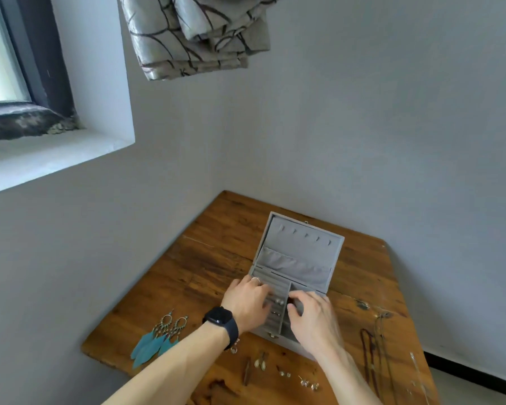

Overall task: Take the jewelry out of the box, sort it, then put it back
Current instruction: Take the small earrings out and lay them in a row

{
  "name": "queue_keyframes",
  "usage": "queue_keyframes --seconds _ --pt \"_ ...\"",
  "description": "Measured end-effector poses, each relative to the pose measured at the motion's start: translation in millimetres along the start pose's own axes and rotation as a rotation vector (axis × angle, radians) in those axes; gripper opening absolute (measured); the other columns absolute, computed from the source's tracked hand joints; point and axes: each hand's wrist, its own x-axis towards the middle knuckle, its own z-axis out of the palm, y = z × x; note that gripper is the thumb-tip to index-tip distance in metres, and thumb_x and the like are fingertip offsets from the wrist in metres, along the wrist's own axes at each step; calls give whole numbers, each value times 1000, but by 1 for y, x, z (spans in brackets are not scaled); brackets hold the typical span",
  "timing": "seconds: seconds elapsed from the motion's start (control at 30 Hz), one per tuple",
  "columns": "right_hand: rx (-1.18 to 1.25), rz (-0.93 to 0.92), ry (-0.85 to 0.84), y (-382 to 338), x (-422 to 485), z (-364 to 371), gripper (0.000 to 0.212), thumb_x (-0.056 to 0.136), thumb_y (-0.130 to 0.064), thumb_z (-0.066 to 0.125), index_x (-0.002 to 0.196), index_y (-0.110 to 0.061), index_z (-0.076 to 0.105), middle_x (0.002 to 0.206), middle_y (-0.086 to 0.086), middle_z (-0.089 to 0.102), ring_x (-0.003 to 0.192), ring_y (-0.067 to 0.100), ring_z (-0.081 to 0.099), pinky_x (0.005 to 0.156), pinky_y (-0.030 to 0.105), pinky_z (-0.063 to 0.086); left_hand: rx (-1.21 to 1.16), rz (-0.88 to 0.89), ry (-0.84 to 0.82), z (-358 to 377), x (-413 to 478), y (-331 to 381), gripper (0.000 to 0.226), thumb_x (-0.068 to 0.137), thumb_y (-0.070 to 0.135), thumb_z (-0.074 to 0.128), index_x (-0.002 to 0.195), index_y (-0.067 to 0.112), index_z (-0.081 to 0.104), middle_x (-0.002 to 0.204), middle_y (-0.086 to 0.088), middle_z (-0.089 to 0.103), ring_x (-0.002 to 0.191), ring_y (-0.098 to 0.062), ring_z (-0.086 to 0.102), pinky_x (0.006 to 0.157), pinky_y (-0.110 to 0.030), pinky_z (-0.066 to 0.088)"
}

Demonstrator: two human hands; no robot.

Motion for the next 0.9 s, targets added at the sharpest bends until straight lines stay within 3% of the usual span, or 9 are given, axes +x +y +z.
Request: queue_keyframes --seconds 0.17,0.37,0.53,0.63,0.73,0.9 --pt "-71 -33 -73 6 34 15 32 96 -35 57 127 -29 64 123 -6 63 114 16 52 98 27 43 45 37 -16 15 30 0 32 94 37 50 120 27 65 120 -1 63 118 -25 51 98 -42 39" --pt "-137 -30 -105 8 41 28 21 92 -30 58 104 -25 74 107 -2 67 102 18 56 92 30 45 29 97 21 17 37 0 27 95 33 49 110 30 71 115 0 66 115 -24 52 95 -40 38" --pt "-155 0 -104 3 41 29 24 93 -29 61 113 -25 73 114 -1 68 109 20 58 93 31 47 -51 77 80 11 29 -3 24 96 33 52 111 31 72 112 4 68 113 -20 54 94 -36 40" --pt "-49 43 -80 1 33 22 21 94 -28 62 112 -26 73 112 -3 70 106 18 61 86 28 52 -156 24 131 -1 15 -10 21 96 38 56 112 32 70 109 7 69 108 -15 56 93 -34 42" --pt "106 106 -16 -5 14 14 11 93 -31 66 103 -30 72 100 -12 72 93 9 66 65 13 44 -236 -22 174 -16 -10 -20 19 93 43 59 107 34 70 102 12 71 100 -8 58 86 -30 49" --pt "357 157 55 -29 -40 11 6 90 -30 71 90 -35 68 83 -22 68 81 -7 63 68 7 46 -432 -107 165 -27 -69 -35 15 91 41 65 104 35 69 95 21 67 90 7 59 76 -12 49"
